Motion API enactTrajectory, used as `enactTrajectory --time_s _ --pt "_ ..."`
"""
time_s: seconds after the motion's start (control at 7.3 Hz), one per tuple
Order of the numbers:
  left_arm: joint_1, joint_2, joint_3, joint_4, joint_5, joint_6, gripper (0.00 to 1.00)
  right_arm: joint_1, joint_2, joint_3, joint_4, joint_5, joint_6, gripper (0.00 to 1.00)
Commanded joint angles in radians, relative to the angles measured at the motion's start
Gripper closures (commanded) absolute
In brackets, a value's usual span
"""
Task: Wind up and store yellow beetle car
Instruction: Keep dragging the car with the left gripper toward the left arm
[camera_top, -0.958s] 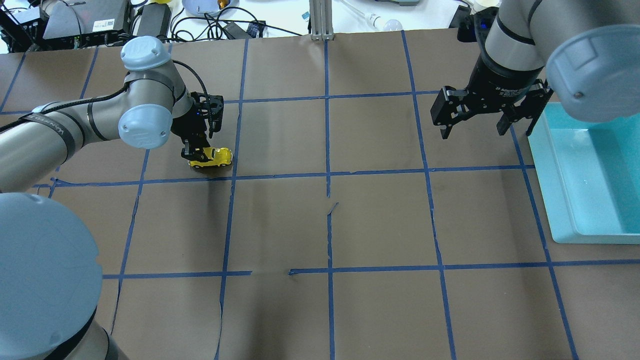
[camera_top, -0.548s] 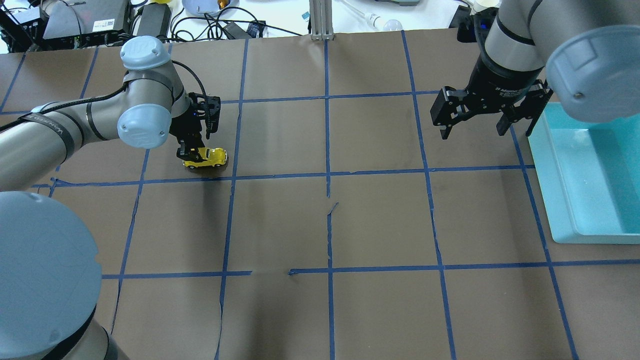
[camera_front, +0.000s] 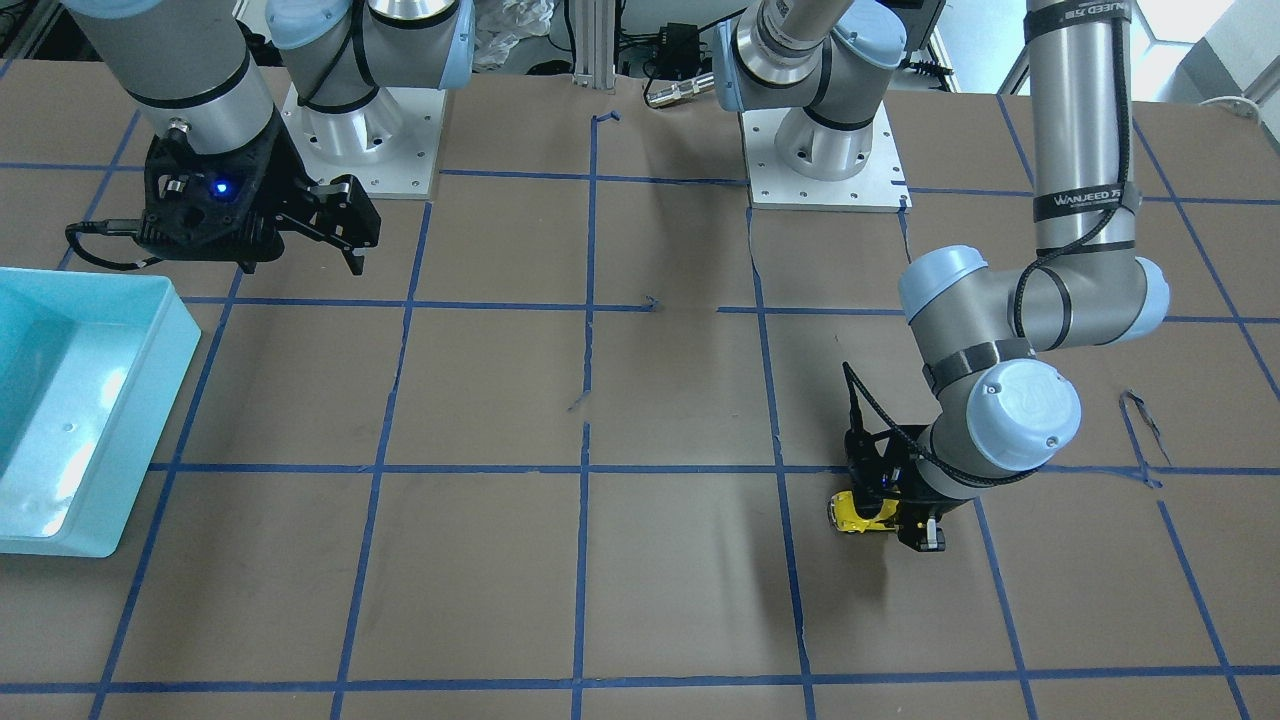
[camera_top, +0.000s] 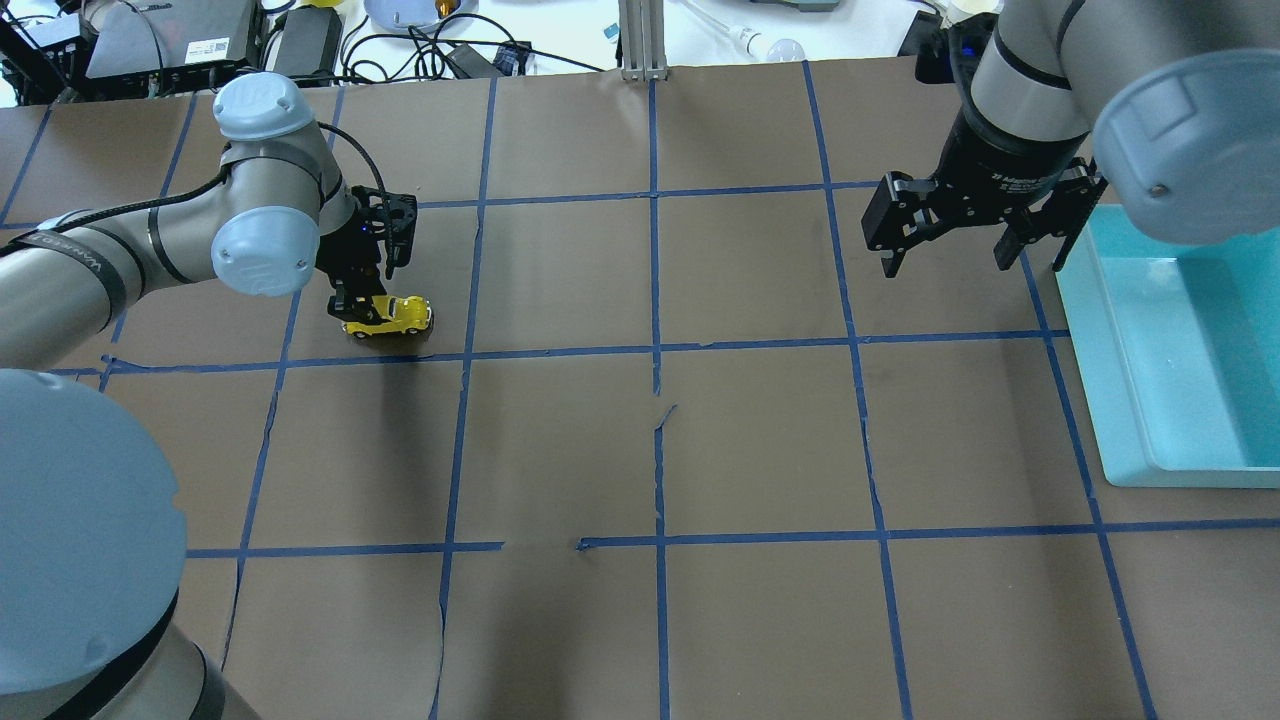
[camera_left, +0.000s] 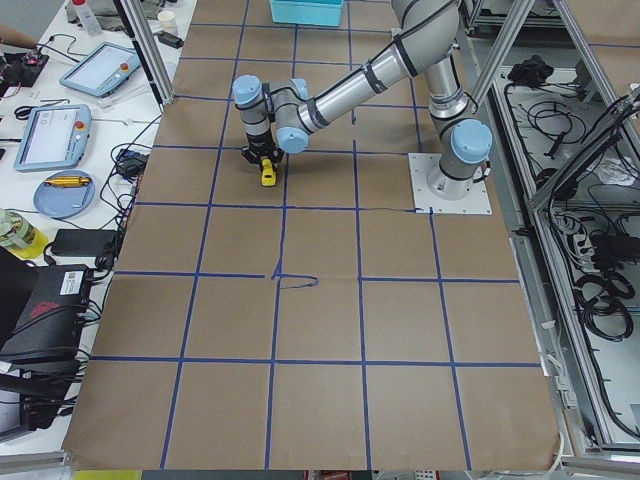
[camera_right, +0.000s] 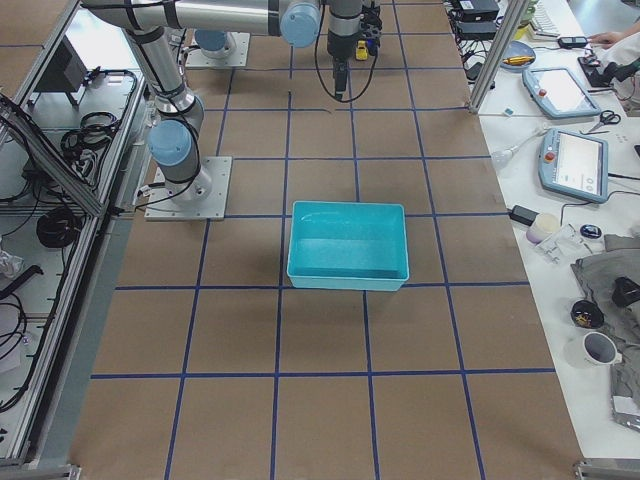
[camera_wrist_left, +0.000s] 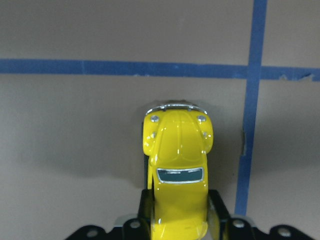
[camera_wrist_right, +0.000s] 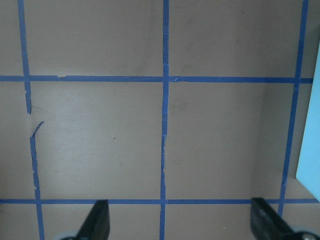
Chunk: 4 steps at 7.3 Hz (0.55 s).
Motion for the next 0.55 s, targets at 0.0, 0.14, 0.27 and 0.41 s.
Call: enactTrajectory --time_s 0.0,0.14,0.27,0.41 --pt "0.027 -0.001 0.0 0.001 0.001 0.038 0.96 -0.001 0.001 0.001 0.003 0.0 -0.001 0.0" --pt "0.035 -0.001 0.001 0.004 0.003 0.064 0.97 0.0 0.001 0.001 0.003 0.0 0.0 0.0" --pt "0.055 -0.004 -0.002 0.021 0.027 0.075 0.99 0.001 0.001 0.001 0.001 0.0 -0.001 0.0" --pt "0.06 -0.004 0.0 0.023 0.032 0.075 1.0 0.001 0.001 0.001 0.001 0.001 -0.001 0.0"
